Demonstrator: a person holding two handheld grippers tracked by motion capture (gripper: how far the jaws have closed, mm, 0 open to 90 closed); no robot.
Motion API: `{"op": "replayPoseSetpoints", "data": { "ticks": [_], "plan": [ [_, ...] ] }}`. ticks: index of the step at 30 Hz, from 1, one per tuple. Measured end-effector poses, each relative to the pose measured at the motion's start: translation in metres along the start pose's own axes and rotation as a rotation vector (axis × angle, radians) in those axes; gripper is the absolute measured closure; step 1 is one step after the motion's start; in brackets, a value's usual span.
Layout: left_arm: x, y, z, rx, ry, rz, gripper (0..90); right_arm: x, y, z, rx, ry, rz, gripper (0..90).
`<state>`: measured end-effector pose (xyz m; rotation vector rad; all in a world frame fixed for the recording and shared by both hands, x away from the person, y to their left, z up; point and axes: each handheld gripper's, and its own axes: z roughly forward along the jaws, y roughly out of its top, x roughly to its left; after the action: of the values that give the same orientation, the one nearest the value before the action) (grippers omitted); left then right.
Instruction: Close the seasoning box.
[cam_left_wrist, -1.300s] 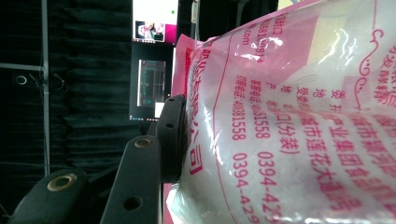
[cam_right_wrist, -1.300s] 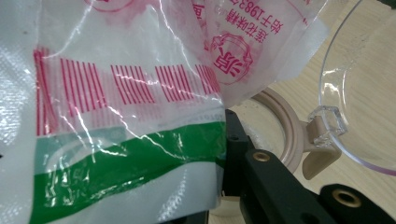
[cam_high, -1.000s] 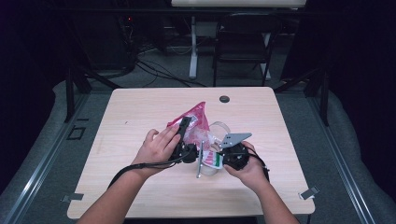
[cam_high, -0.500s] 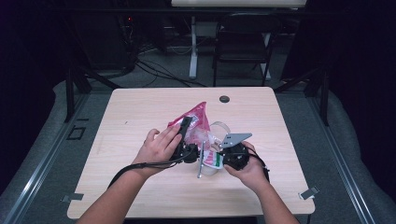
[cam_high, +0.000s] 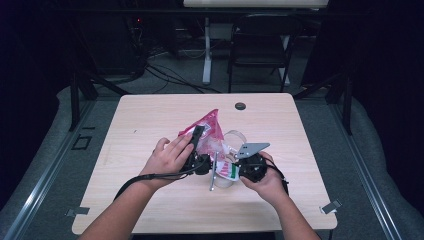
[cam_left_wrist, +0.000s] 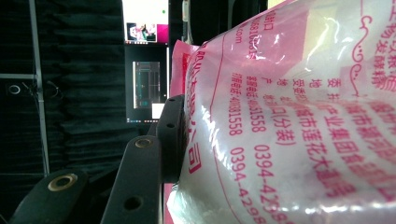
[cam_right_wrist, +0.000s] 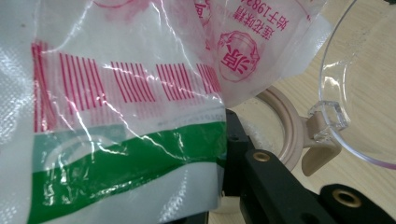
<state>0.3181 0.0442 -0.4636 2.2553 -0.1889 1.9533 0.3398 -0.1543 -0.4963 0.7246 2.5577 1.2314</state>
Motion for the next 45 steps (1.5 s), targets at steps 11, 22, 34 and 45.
{"op": "replayPoseSetpoints", "data": {
  "ticks": [11, 22, 34, 45],
  "plan": [
    [-0.0027, -0.0023, -0.001, 0.002, -0.008, 0.009, 63.6, 0.0001, 0.0, 0.0003, 0.008, -0.004, -0.005, 90.0],
    [-0.0026, -0.0022, -0.0007, -0.006, 0.002, 0.01, 63.5, 0.0003, 0.0, 0.0001, 0.007, -0.009, -0.003, 90.0],
    [-0.0014, -0.0023, -0.0012, -0.008, 0.005, 0.02, 62.8, 0.0004, 0.0004, -0.0005, 0.003, -0.01, -0.003, 90.0],
    [-0.0065, -0.0082, 0.0002, 0.014, -0.028, -0.033, 64.7, 0.0003, 0.0014, -0.0012, -0.001, -0.013, -0.002, 90.0]
  ]
}}
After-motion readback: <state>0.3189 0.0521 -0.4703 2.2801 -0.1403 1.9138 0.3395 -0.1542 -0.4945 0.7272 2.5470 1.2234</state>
